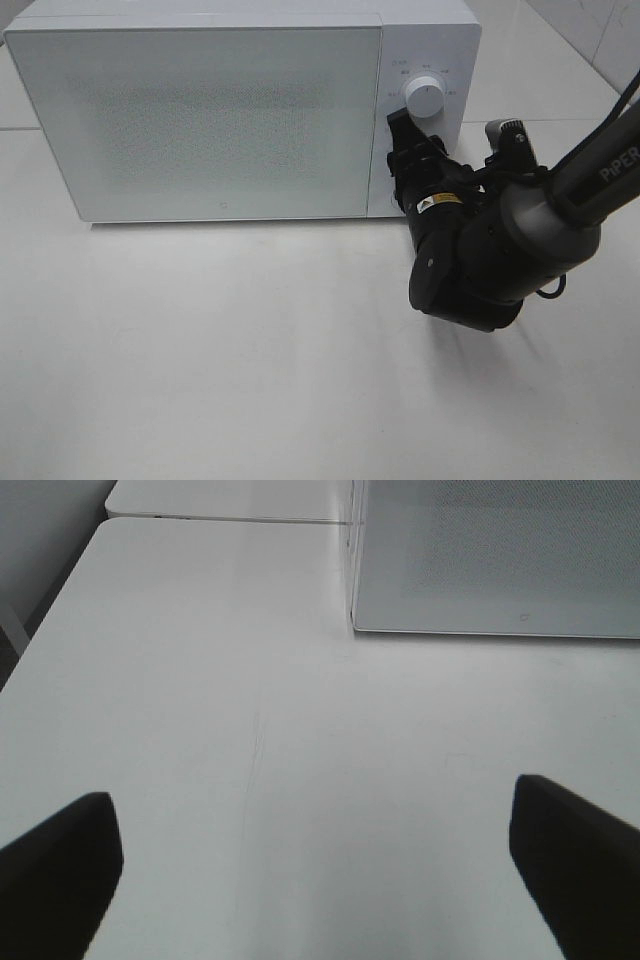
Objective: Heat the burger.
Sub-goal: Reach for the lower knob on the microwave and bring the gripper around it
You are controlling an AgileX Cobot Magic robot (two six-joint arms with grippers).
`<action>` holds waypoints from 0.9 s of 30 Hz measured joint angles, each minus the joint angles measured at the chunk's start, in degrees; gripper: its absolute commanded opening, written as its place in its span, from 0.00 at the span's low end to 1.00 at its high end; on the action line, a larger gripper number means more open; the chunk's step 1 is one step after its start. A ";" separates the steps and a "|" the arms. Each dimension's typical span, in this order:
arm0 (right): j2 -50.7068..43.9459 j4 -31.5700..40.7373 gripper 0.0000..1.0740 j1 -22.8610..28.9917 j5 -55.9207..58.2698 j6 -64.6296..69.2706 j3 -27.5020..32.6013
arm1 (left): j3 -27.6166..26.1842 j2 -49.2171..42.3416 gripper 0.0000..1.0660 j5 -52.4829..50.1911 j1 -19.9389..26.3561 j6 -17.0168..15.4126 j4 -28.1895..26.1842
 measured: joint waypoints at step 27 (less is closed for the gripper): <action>0.17 0.00 0.00 0.00 0.06 31.11 0.17 | 0.00 0.00 0.92 0.00 0.00 0.00 0.00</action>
